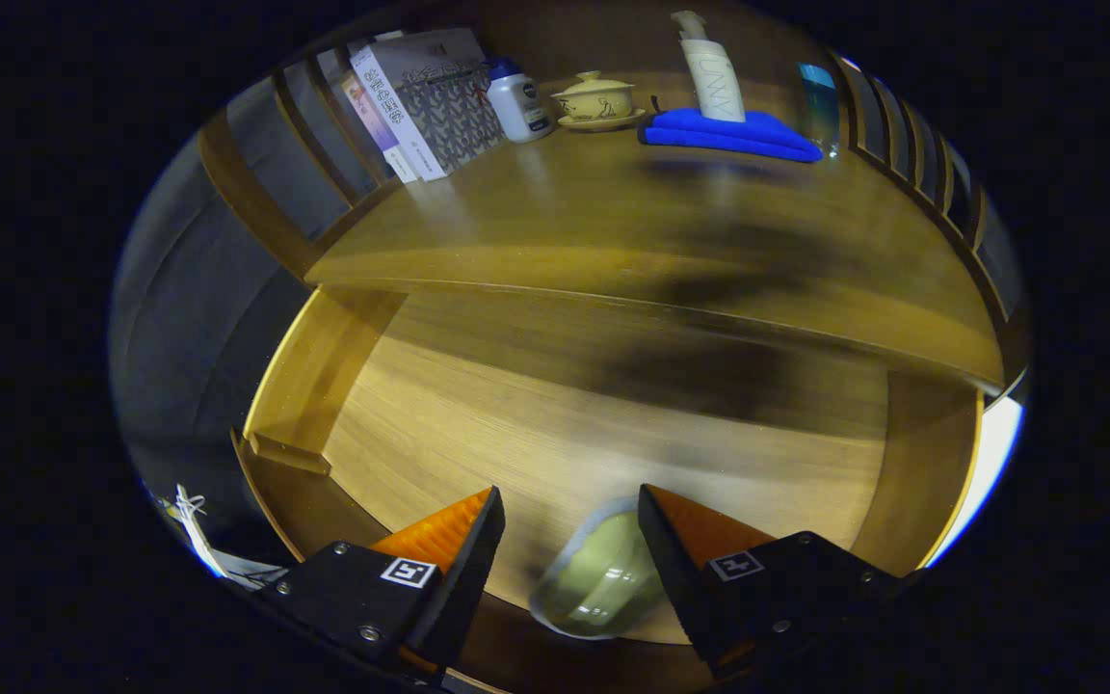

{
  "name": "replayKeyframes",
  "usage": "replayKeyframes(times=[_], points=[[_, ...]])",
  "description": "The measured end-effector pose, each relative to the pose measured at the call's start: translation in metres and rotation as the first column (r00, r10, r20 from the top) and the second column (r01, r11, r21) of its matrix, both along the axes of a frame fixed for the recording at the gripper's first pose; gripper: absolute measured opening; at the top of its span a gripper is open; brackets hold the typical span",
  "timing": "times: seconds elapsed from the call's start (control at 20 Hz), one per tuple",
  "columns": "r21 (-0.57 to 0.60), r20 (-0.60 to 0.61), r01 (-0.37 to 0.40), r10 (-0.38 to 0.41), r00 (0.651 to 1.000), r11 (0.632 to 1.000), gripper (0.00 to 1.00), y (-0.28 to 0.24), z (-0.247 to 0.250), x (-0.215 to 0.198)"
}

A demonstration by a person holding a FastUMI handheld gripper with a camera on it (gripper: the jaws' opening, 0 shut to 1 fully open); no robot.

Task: Pull open the drawer, take out the items inside it, and place them on the countertop above the cabinet.

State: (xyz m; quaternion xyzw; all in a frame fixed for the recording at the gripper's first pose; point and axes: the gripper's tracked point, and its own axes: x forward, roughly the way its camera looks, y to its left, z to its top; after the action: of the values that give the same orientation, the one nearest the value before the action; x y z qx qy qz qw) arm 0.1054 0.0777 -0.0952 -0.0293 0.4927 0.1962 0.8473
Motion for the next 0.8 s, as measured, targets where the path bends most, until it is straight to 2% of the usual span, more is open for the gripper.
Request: replayKeyframes(times=[0.15,0.3,0.45,0.55,0.7,0.8], points=[[-0.003,0.018,-0.010,0.010,1.000,1.000,0.86,-0.013,0.005,-0.005],[-0.050,-0.052,-0.031,0.029,0.998,0.998,0.76,-0.025,-0.015,-0.028],[-0.061,-0.045,-0.008,0.005,0.999,0.998,0.67,-0.031,-0.021,-0.024],[-0.041,-0.054,-0.020,0.018,0.998,0.999,0.49,-0.027,-0.018,-0.029],[-0.064,0.008,-0.069,0.070,0.998,0.996,0.18,-0.025,-0.016,-0.027],[-0.048,0.049,-0.084,0.086,0.995,0.995,0.15,-0.019,-0.012,-0.028]])
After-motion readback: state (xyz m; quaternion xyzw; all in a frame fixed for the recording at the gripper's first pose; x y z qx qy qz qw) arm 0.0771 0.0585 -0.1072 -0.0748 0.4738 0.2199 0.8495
